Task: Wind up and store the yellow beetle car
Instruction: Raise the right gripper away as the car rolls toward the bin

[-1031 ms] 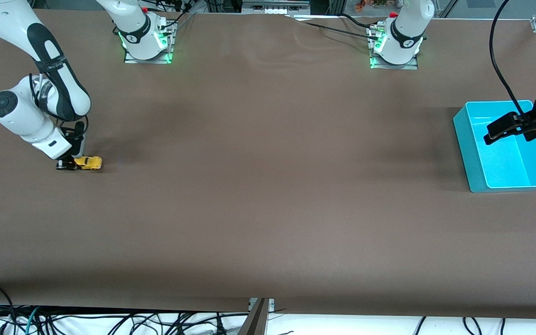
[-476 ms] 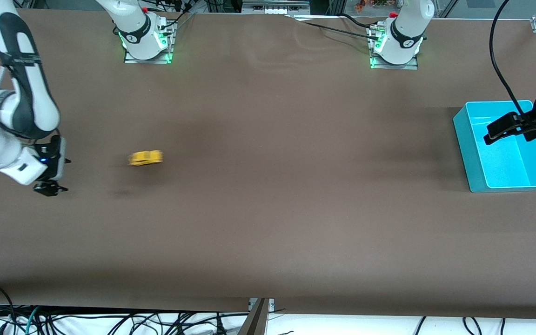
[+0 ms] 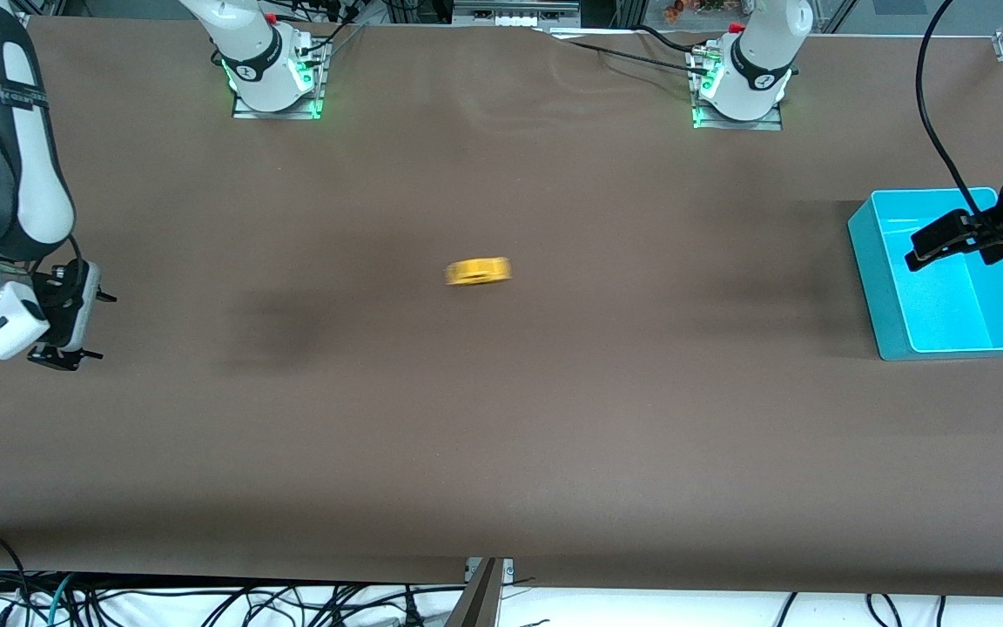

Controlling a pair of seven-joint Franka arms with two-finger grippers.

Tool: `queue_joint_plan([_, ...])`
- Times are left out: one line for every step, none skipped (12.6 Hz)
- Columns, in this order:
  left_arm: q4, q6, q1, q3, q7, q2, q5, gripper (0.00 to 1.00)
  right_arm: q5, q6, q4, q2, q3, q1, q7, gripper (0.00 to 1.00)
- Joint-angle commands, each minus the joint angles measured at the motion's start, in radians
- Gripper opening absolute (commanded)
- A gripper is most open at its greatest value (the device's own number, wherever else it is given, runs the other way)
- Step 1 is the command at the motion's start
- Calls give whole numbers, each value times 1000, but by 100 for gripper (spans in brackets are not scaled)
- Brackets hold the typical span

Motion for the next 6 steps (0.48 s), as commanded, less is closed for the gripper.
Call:
queue_joint_plan([28,-13,6,-1,23,12,-14,100,12,-125,108,-7,21,0,239,100])
queue_joint_plan([28,-13,6,-1,23,12,-14,100,12,-177,146,-11,29,0,357,100])
queue_joint_plan([28,-13,4,-1,23,12,-14,100,12,-221,188,-12,41,0,463,100])
queue_joint_plan([28,-13,4,-1,23,13,-14,100,12,-246,211,-14,52,0,572,100])
queue_joint_plan([28,-13,4,-1,23,13,-13,100,13,-257,217,-18,60,0,684,100])
queue_joint_plan([28,-13,4,-1,23,13,-13,100,13,-262,219,-35,70,0,787,100])
